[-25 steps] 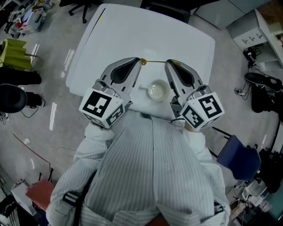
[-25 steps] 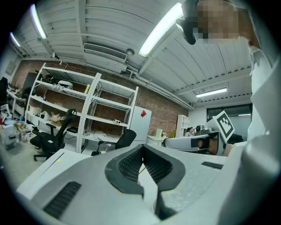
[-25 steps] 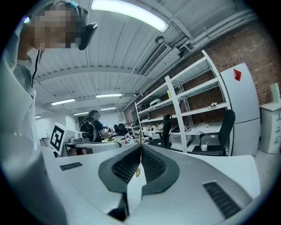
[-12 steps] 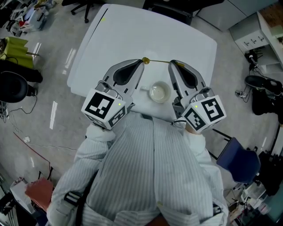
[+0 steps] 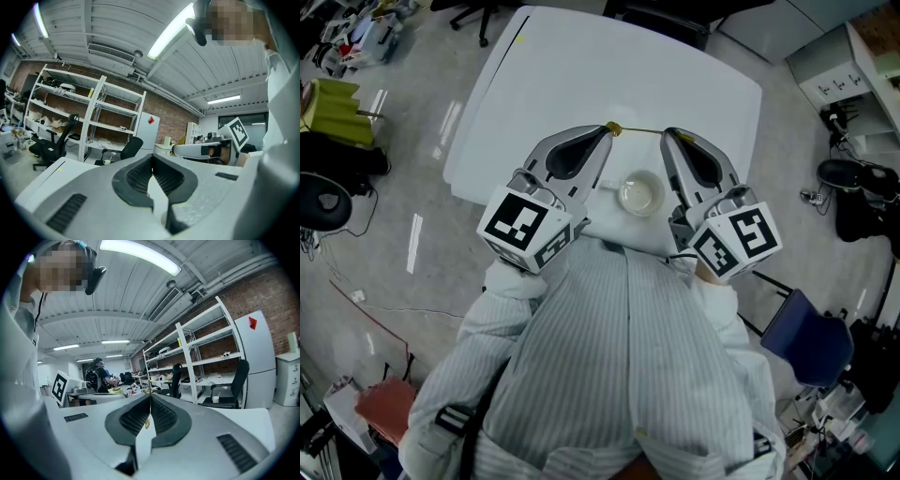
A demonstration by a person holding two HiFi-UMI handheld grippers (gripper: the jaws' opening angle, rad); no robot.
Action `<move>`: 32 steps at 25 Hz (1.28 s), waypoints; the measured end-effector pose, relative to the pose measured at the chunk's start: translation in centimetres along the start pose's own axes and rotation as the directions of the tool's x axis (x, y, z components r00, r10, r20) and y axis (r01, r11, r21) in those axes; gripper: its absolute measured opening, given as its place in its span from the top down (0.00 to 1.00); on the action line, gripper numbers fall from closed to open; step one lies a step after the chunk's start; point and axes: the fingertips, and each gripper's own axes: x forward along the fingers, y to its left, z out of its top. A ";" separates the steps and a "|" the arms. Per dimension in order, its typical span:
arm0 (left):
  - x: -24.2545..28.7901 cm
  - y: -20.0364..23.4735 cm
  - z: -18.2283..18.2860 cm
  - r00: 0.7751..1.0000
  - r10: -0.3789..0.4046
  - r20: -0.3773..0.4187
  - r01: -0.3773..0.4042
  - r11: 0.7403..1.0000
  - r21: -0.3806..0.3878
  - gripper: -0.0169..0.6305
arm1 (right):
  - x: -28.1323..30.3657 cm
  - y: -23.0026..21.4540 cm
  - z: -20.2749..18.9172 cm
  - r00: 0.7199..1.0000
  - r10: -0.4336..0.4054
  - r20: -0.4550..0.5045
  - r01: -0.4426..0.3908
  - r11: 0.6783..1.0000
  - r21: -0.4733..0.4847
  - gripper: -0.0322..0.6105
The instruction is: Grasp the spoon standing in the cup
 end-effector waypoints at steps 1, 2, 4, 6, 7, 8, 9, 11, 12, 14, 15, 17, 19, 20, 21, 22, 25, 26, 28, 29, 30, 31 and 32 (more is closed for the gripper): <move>0.0 0.0 0.0 1.000 -0.001 0.000 0.001 1.000 0.000 0.96 | 0.0 0.0 0.0 1.000 0.000 -0.001 0.000 1.000 0.001 0.93; 0.1 0.0 0.0 1.000 -0.003 -0.001 0.003 1.000 0.000 0.96 | 0.0 0.0 0.0 1.000 -0.001 -0.002 0.001 1.000 0.002 0.93; 0.1 -0.1 0.1 1.000 -0.005 -0.001 0.005 1.000 0.000 0.96 | 0.0 -0.1 -0.1 1.000 -0.003 -0.003 0.003 1.000 0.006 0.93; 0.0 -0.1 0.1 1.000 -0.006 -0.001 0.006 1.000 0.000 0.96 | -0.1 -0.1 -0.1 1.000 -0.006 -0.003 0.006 1.000 0.005 0.93; 0.0 -0.1 0.1 1.000 -0.007 -0.001 0.007 1.000 0.000 0.96 | -0.1 0.0 -0.1 1.000 -0.008 -0.004 0.008 1.000 0.004 0.93; -0.1 0.0 0.1 1.000 -0.007 -0.001 0.007 1.000 -0.001 0.96 | -0.1 0.0 -0.1 1.000 -0.008 -0.005 0.008 1.000 0.003 0.93; -0.1 0.0 0.2 1.000 -0.007 -0.001 0.007 1.000 -0.001 0.96 | -0.1 0.1 -0.1 1.000 -0.008 -0.007 0.008 1.000 0.001 0.93; -0.1 0.0 0.3 1.000 -0.008 -0.002 0.008 1.000 0.000 0.96 | -0.1 0.1 0.0 1.000 -0.009 -0.010 0.009 1.000 -0.003 0.93; 0.0 0.0 0.3 1.000 -0.010 -0.002 0.010 1.000 0.000 0.96 | 0.0 0.0 -0.1 1.000 -0.010 -0.012 0.010 1.000 -0.005 0.93; 0.2 0.0 0.2 1.000 -0.019 -0.004 0.019 1.000 -0.002 0.96 | 0.0 -0.1 -0.2 1.000 -0.012 -0.013 0.012 1.000 -0.005 0.93; 0.3 -0.1 0.1 1.000 -0.027 -0.004 0.027 1.000 -0.003 0.96 | 0.1 -0.2 -0.2 1.000 -0.013 -0.013 0.013 1.000 -0.005 0.93; 0.5 -0.4 0.2 0.999 -0.047 -0.004 0.047 0.999 -0.003 0.96 | 0.0 -0.3 -0.3 1.000 -0.014 -0.015 0.014 1.000 -0.005 0.93; 0.6 -0.9 0.3 0.998 -0.067 -0.004 0.067 0.998 0.006 0.96 | -0.2 -0.4 -0.3 1.000 -0.015 -0.016 0.015 1.000 -0.004 0.93; 0.7 -1.0 0.3 0.997 -0.075 -0.004 0.075 0.997 0.011 0.96 | -0.3 -0.5 -0.3 1.000 -0.015 -0.016 0.015 1.000 -0.004 0.93; 0.8 -1.2 0.3 0.997 -0.083 -0.005 0.083 0.996 0.013 0.96 | -0.3 -0.6 -0.3 1.000 -0.015 -0.016 0.015 1.000 -0.003 0.93; 0.8 -1.2 0.3 0.996 -0.091 -0.006 0.091 0.996 0.014 0.96 | -0.4 -0.6 -0.3 1.000 -0.016 -0.016 0.016 1.000 -0.002 0.93; 0.6 -1.4 0.1 0.993 -0.115 -0.010 0.115 0.993 0.030 0.96 | -0.4 -0.6 -0.4 1.000 -0.017 -0.019 0.017 1.000 -0.001 0.93; 0.6 -1.5 0.1 0.992 -0.126 -0.013 0.126 0.991 0.042 0.96 | -0.5 -0.5 -0.4 1.000 -0.018 -0.021 0.018 1.000 -0.001 0.93; 0.7 -1.5 0.3 0.989 -0.149 -0.022 0.150 0.986 0.065 0.96 | -0.7 -0.6 -0.3 1.000 -0.022 -0.022 0.022 1.000 -0.003 0.93; 1.0 -1.5 0.3 0.987 -0.161 -0.026 0.162 0.984 0.074 0.96 | -0.8 -0.8 -0.2 0.999 -0.026 -0.022 0.026 1.000 -0.005 0.93; 1.2 -1.5 0.3 0.984 -0.173 -0.031 0.175 0.981 0.081 0.96 | -0.8 -1.1 -0.2 0.999 -0.031 -0.022 0.031 0.999 -0.008 0.93; 1.5 -1.6 0.2 0.982 -0.186 -0.037 0.188 0.978 0.086 0.96 | -1.0 -1.4 -0.2 0.999 -0.038 -0.023 0.038 0.999 -0.012 0.93; 1.8 -1.8 0.0 0.979 -0.199 -0.043 0.202 0.975 0.089 0.96 | -1.3 -1.7 -0.3 0.999 -0.047 -0.026 0.046 0.999 -0.015 0.93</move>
